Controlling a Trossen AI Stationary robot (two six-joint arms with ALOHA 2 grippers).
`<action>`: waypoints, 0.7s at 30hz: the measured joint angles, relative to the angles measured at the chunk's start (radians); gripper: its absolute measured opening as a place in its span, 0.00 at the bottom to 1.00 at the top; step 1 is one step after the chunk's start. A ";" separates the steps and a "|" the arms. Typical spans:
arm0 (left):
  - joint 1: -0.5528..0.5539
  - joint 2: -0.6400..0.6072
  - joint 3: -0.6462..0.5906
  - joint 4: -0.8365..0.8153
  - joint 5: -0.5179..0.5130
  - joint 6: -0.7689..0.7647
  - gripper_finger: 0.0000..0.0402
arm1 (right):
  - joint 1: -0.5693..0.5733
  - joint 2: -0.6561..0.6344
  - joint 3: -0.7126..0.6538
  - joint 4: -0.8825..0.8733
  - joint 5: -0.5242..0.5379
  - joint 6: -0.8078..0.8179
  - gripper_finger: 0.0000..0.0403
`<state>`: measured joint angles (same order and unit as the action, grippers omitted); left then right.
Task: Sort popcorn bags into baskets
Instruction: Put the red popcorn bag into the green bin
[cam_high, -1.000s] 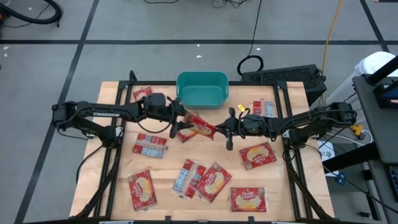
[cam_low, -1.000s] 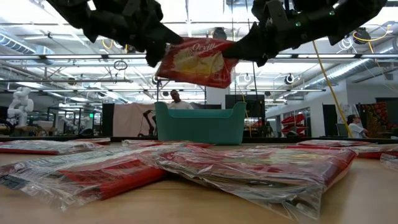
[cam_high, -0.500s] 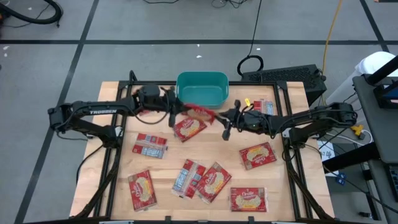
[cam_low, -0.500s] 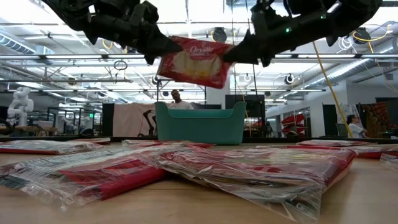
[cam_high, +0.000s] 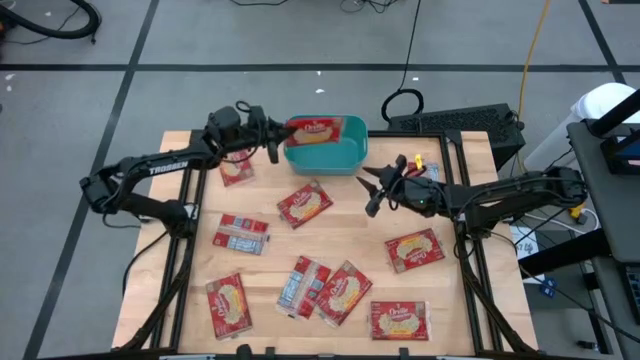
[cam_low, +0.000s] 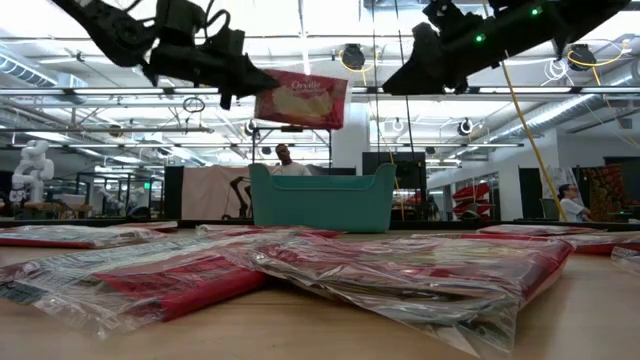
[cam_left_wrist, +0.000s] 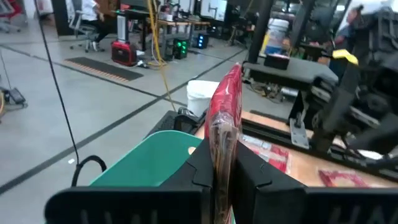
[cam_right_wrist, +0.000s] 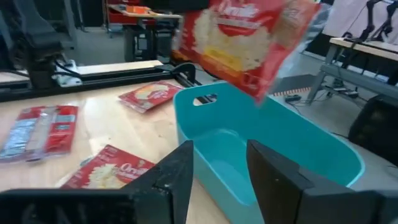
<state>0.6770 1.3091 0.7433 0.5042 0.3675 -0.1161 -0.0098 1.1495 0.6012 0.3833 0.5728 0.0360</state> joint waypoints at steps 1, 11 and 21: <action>0.003 0.015 0.000 0.017 0.000 -0.012 0.06 | 0.007 0.000 -0.014 0.008 0.000 0.012 0.36; -0.006 0.160 0.016 0.081 -0.037 -0.093 0.05 | 0.070 0.000 -0.151 0.231 -0.001 0.120 0.35; -0.045 0.336 0.113 0.066 -0.076 -0.089 0.09 | 0.108 0.000 -0.194 0.318 0.001 0.135 0.35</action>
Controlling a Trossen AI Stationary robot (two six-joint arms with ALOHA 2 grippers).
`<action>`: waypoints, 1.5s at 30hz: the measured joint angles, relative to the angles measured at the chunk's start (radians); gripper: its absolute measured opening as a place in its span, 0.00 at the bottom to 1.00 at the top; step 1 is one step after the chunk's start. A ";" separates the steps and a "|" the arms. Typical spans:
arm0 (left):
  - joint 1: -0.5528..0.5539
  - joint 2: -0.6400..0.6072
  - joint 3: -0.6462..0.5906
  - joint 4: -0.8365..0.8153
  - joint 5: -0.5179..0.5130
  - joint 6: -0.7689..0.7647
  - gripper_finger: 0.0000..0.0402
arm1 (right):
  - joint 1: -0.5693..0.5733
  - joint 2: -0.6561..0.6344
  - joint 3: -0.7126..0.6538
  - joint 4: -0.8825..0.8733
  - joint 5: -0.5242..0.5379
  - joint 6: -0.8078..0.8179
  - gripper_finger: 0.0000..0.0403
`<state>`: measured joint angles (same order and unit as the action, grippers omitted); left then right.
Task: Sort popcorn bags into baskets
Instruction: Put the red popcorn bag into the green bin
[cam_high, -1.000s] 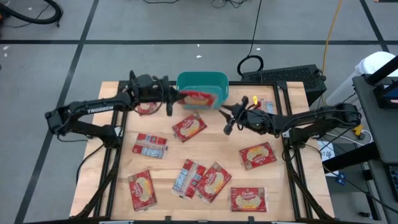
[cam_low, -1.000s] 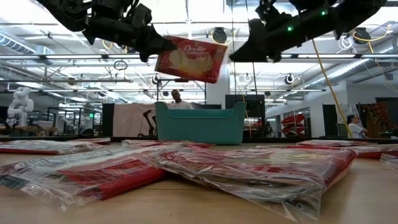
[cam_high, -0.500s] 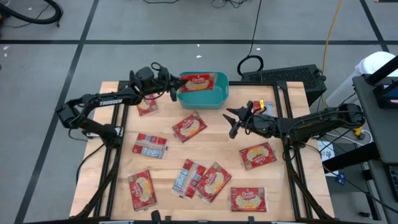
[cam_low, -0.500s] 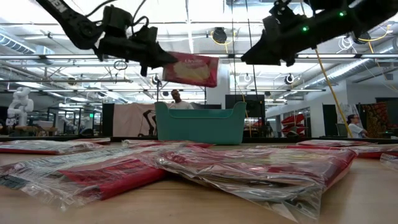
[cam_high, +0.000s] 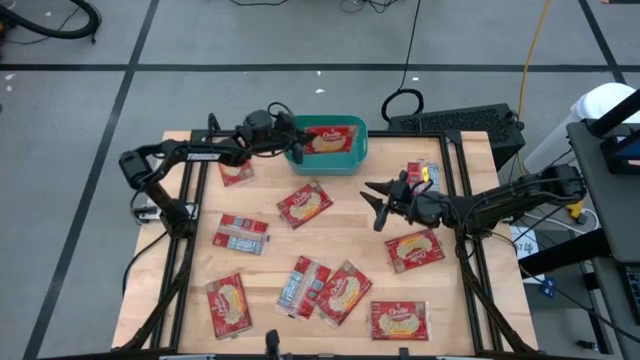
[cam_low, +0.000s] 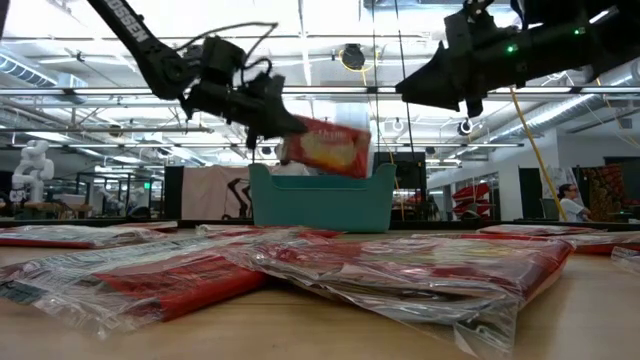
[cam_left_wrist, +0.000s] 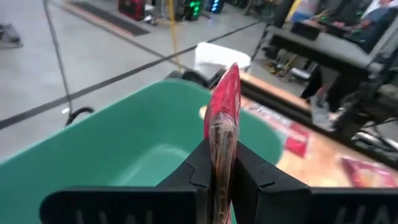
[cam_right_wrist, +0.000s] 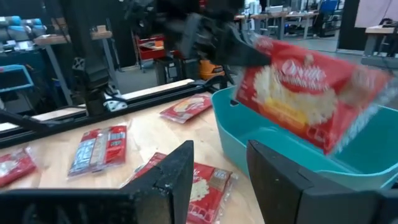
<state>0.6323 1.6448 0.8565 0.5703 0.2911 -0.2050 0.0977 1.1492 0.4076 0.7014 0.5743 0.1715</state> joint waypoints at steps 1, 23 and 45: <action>0.000 0.008 0.000 -0.001 -0.027 0.000 0.09 | 0.006 0.000 0.000 -0.001 0.000 0.000 0.35; -0.025 0.034 0.002 -0.097 -0.148 0.132 0.10 | 0.024 0.000 0.000 -0.002 0.001 -0.019 0.35; -0.032 0.055 0.002 -0.101 -0.185 0.147 0.11 | 0.024 0.000 0.000 -0.002 0.001 -0.026 0.35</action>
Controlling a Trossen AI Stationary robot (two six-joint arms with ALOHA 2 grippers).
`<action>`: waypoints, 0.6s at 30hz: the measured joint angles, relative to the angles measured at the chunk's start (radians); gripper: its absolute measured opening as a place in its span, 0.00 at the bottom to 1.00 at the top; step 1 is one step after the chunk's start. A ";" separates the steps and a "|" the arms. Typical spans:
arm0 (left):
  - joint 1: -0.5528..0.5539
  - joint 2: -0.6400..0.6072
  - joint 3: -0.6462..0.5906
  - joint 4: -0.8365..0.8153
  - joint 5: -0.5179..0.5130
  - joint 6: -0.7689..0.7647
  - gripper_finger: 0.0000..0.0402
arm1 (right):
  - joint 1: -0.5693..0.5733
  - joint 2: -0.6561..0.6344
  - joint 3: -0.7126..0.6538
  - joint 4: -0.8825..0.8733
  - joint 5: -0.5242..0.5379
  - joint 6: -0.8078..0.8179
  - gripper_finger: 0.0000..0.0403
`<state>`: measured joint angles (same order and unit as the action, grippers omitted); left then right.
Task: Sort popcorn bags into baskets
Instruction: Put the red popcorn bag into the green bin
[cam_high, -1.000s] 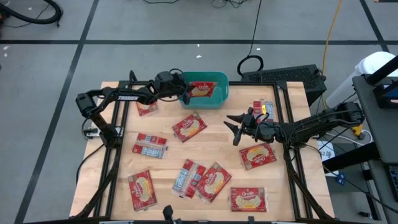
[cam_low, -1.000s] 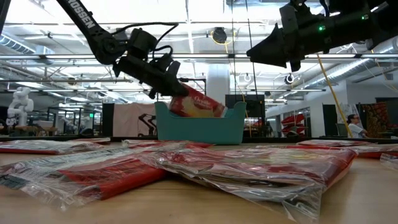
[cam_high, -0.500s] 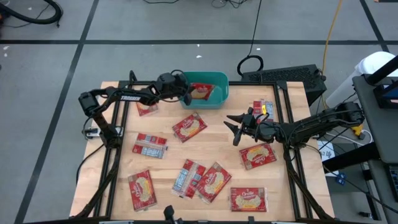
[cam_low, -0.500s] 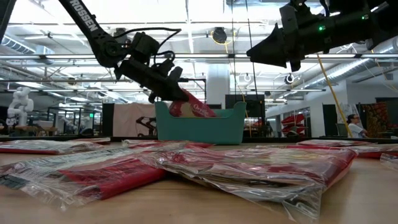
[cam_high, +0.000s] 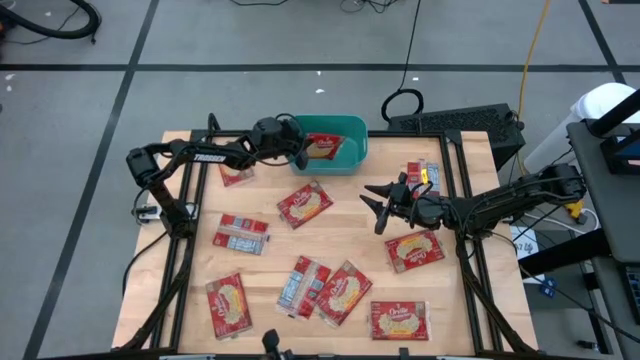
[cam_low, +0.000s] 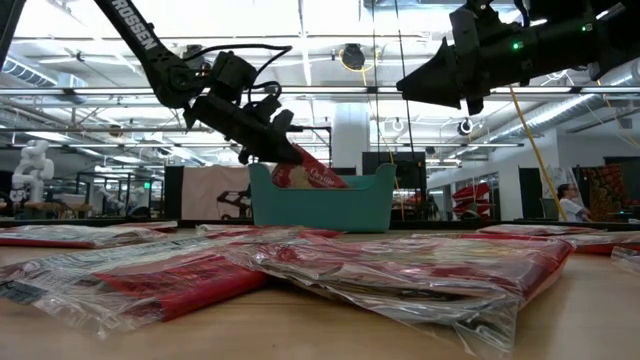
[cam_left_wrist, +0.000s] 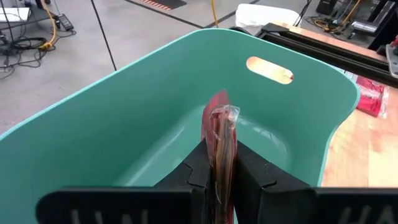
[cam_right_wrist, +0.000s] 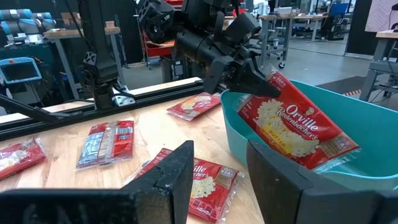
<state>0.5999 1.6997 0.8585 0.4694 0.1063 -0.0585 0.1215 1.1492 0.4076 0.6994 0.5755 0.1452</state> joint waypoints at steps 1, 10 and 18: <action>0.000 0.000 0.000 0.000 -0.004 0.002 0.11 | 0.000 0.000 0.000 0.000 0.000 0.000 0.35; 0.000 -0.001 0.000 0.002 -0.090 0.006 0.34 | 0.000 0.000 0.000 0.000 0.000 0.000 0.35; 0.000 -0.059 0.000 0.015 -0.110 0.029 0.49 | 0.000 0.000 0.000 -0.001 0.000 -0.008 0.35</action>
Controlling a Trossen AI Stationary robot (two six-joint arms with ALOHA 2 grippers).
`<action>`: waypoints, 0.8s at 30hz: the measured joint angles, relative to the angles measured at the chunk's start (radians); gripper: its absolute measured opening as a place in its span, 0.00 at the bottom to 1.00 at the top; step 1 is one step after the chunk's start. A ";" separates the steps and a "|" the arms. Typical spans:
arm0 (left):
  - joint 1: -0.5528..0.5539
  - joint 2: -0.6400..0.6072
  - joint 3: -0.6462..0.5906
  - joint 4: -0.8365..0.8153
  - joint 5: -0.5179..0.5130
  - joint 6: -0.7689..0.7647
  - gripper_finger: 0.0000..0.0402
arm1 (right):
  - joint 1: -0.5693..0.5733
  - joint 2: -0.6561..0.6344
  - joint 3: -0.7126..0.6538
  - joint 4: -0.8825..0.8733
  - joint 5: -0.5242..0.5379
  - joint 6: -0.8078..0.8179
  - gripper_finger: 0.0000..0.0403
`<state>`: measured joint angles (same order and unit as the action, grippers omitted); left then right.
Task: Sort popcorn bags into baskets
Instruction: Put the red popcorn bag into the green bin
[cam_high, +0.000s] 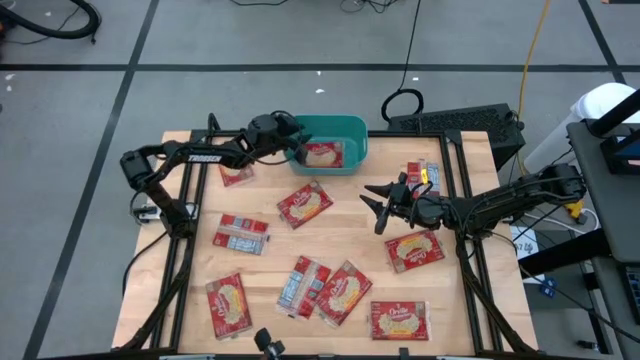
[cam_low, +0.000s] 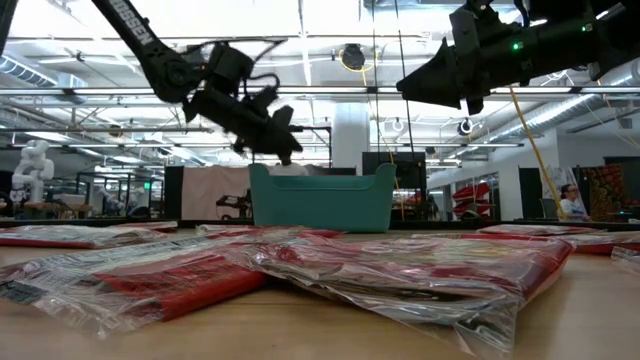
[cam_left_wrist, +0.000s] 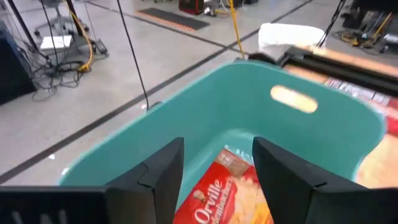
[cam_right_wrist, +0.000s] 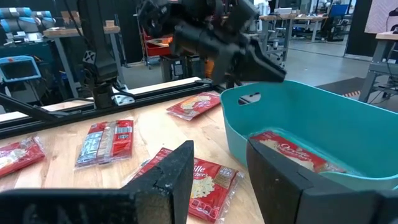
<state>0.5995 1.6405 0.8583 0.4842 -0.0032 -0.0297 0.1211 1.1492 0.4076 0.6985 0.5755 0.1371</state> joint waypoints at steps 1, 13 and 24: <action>0.000 -0.023 0.000 -0.019 -0.001 -0.006 0.50 | 0.000 0.000 0.000 -0.003 0.000 0.000 0.35; -0.040 -0.290 -0.002 -0.492 -0.006 0.072 0.39 | -0.002 0.000 0.000 -0.159 0.000 0.074 0.35; -0.198 -0.309 -0.177 -0.513 0.003 0.072 0.23 | -0.002 0.000 -0.001 -0.335 0.000 0.234 0.35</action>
<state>0.4013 1.3319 0.6816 -0.0284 -0.0004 0.0421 0.1192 1.1496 0.4065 0.3631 0.5758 0.3711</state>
